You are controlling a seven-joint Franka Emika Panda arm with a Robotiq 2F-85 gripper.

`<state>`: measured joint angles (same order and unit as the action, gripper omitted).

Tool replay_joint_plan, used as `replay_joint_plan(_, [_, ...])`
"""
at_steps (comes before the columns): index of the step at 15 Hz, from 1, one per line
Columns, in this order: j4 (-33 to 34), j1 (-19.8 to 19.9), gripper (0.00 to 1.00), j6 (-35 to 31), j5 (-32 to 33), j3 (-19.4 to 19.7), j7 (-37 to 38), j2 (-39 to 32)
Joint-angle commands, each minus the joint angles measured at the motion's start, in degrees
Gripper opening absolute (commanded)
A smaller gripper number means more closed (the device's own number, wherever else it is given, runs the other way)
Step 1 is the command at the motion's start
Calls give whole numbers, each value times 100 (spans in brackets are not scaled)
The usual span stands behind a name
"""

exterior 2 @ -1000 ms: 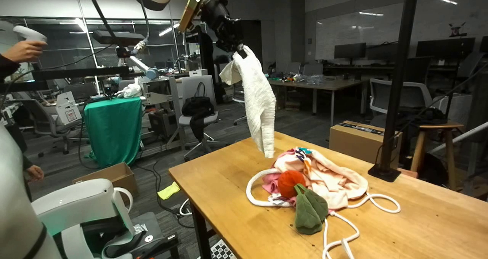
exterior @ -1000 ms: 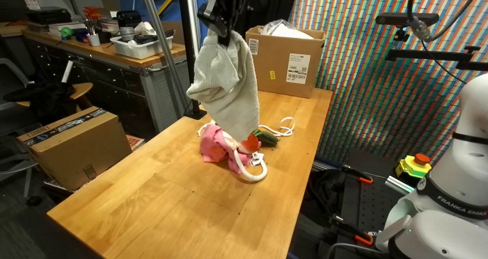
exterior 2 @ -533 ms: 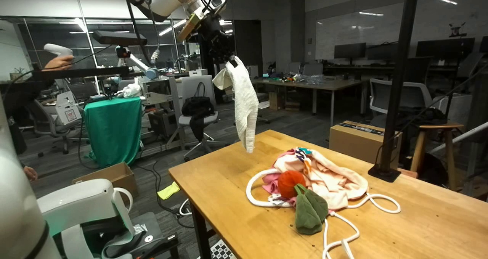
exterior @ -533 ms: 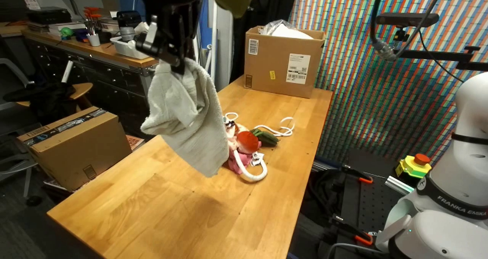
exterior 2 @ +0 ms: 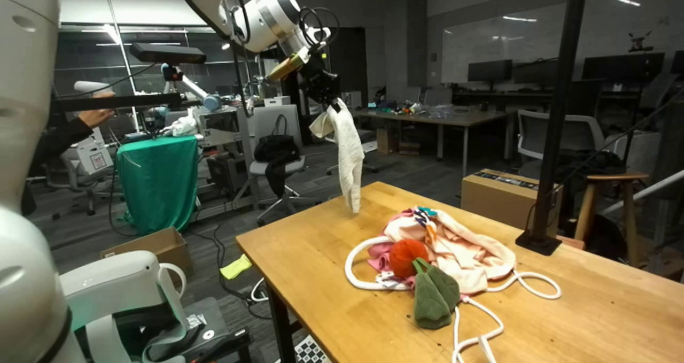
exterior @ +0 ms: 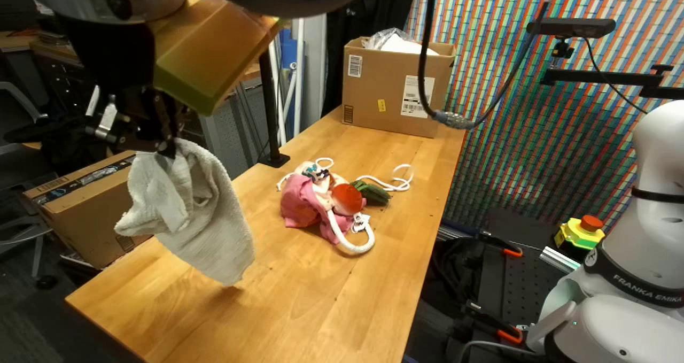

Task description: Spread the clothes and the objects across on the table

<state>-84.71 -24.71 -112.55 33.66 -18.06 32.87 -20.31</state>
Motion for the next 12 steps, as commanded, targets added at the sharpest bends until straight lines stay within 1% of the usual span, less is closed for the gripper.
replay_joint_plan(1, [632, -369, 5, -375, 150, 434, 283, -496])
replay_joint_plan(6, [1040, -644, 5, -423, 140, 855, 296, -930])
replay_joint_plan(12, [1401, -812, 6, -247, 56, 1166, 244, -1245])
